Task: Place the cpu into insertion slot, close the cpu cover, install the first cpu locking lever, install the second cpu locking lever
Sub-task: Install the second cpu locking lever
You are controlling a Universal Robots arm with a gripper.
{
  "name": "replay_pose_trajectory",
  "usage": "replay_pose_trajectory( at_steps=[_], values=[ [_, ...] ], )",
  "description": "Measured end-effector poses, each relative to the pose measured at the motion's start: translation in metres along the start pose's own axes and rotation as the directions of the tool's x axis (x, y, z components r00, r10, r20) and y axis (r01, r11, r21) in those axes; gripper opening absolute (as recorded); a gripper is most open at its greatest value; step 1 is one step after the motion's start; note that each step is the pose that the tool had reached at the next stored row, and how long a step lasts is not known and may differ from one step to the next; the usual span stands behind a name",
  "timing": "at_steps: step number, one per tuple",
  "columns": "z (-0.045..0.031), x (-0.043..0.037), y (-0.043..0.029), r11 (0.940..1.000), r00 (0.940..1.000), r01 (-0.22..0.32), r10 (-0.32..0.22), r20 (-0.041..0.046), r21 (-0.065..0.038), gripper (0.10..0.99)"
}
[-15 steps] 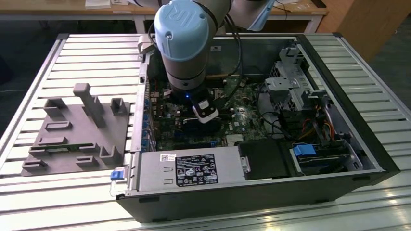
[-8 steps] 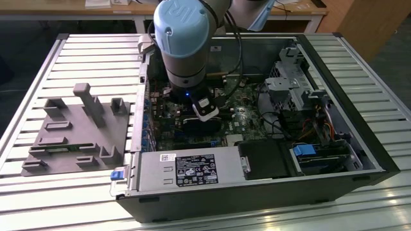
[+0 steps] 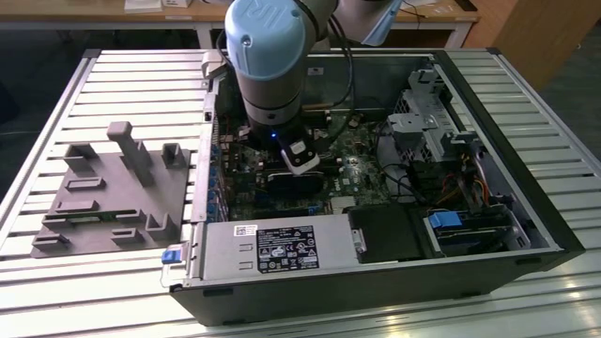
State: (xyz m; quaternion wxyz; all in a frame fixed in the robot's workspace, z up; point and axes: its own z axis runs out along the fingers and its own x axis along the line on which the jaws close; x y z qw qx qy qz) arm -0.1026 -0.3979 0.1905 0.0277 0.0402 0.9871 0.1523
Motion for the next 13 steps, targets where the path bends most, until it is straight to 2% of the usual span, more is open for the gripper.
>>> replay_pose_trajectory(
  at_steps=[3,7,10,13],
  values=[
    [0.0007,-0.0002,0.0019,0.9998,1.0,0.001,-0.001,0.0015,0.02,0.106],
    [0.0012,-0.0006,0.003,0.9993,1.0,0.003,-0.003,0.0027,0.038,0.106],
    [0.0016,-0.001,0.0033,0.9989,1.0,0.003,-0.003,0.0033,0.046,0.106],
    [0.0019,-0.0013,0.0032,0.9989,1.0,0.003,-0.003,0.0032,0.048,0.106]
  ],
)
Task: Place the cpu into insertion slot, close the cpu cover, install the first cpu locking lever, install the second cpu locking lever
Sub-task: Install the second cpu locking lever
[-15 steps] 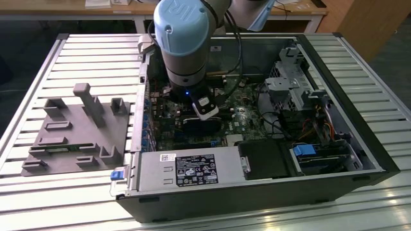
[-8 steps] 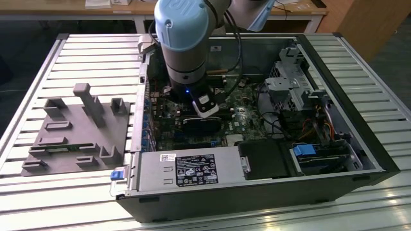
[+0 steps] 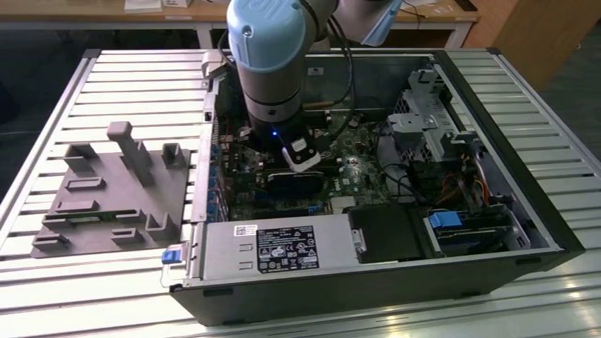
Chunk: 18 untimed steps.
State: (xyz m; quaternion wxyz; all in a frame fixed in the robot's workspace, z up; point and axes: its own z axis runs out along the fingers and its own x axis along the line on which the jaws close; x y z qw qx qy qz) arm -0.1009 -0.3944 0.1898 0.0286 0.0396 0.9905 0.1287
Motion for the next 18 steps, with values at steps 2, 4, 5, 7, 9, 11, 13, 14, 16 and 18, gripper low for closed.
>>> replay_pose_trajectory(
  at_steps=[2,4,5,7,9,11,13,14,16,18],
  values=[
    [0.0003,-0.0005,0.0,1.0,1.0,0.0,0.0,0.0,0.0,0.106],
    [0.0005,-0.0008,0.0001,1.0,1.0,0.0,0.0,0.0004,0.002,0.106],
    [0.0006,-0.001,0.0001,1.0,1.0,0.0,0.0,0.0006,0.005,0.106],
    [0.0005,-0.0011,0.0001,1.0,1.0,0.001,-0.001,0.0008,0.009,0.106],
    [0.0004,-0.0011,0.0001,0.9999,1.0,0.001,-0.001,0.001,0.011,0.106],
    [-0.0001,-0.0011,0.0002,0.9999,1.0,0.001,-0.001,0.001,0.012,0.106],
    [-0.0012,-0.0011,0.0004,0.9999,1.0,0.001,-0.001,0.0009,0.012,0.106],
    [-0.0019,-0.0012,0.0006,0.9999,1.0,0.001,-0.001,0.001,0.012,0.106],
    [-0.0033,-0.0013,0.001,0.9999,1.0,0.001,-0.001,0.001,0.012,0.106],
    [-0.0045,-0.0013,0.0014,0.9999,1.0,0.001,-0.001,0.001,0.012,0.106]
  ],
)
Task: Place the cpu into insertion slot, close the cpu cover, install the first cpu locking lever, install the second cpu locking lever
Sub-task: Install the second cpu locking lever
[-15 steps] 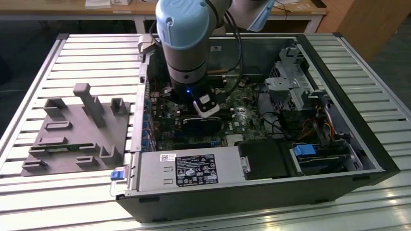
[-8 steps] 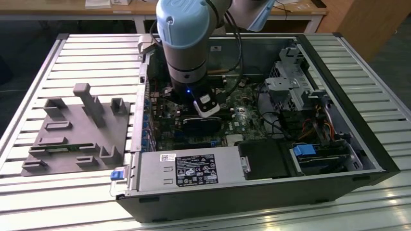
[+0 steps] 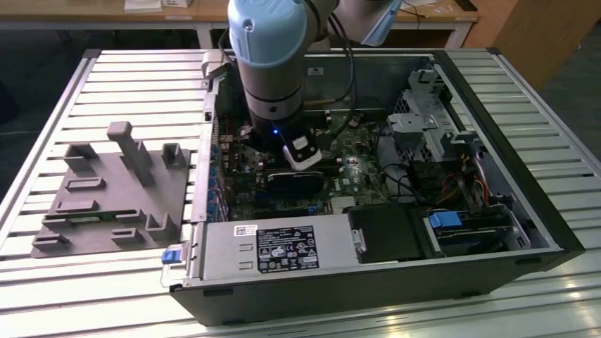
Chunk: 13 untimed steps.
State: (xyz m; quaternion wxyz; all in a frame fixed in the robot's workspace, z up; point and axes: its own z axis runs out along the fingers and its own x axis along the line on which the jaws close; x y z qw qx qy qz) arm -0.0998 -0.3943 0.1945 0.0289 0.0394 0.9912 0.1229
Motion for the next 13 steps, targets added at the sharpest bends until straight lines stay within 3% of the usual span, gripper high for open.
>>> replay_pose_trajectory(
  at_steps=[9,13],
  values=[
    [-0.0127,-0.0006,0.0032,1.0,1.0,0.0,0.0,0.0,0.0,0.106],
    [-0.0143,-0.0012,0.0037,1.0,1.0,0.0,0.0,0.0002,0.0,0.106]
  ],
)
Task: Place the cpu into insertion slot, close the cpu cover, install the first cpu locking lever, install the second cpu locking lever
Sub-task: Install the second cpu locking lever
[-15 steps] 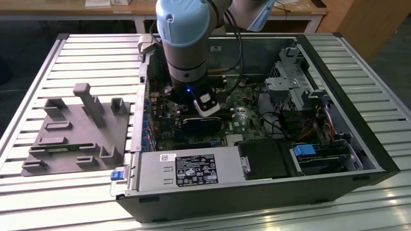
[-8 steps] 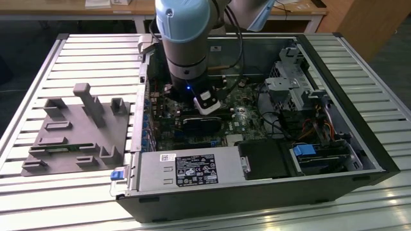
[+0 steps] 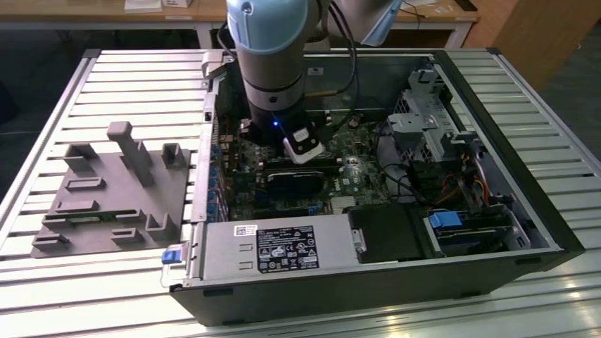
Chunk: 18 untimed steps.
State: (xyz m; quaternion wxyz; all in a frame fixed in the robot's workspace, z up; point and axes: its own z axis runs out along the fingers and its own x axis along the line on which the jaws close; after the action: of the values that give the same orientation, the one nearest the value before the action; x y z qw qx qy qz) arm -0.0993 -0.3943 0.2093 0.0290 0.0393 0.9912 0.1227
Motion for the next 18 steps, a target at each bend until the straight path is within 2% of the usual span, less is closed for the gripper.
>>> replay_pose_trajectory(
  at_steps=[4,15,18],
  values=[
    [0.0003,-0.007,0.0005,1.0,1.0,0.0,0.0,-0.0005,0.003,0.106],
    [0.0028,-0.0421,0.0033,1.0,1.0,-0.002,0.002,-0.0066,0.005,0.106],
    [0.0031,-0.0459,0.004,1.0,1.0,-0.002,0.002,-0.0077,0.006,0.106]
  ],
)
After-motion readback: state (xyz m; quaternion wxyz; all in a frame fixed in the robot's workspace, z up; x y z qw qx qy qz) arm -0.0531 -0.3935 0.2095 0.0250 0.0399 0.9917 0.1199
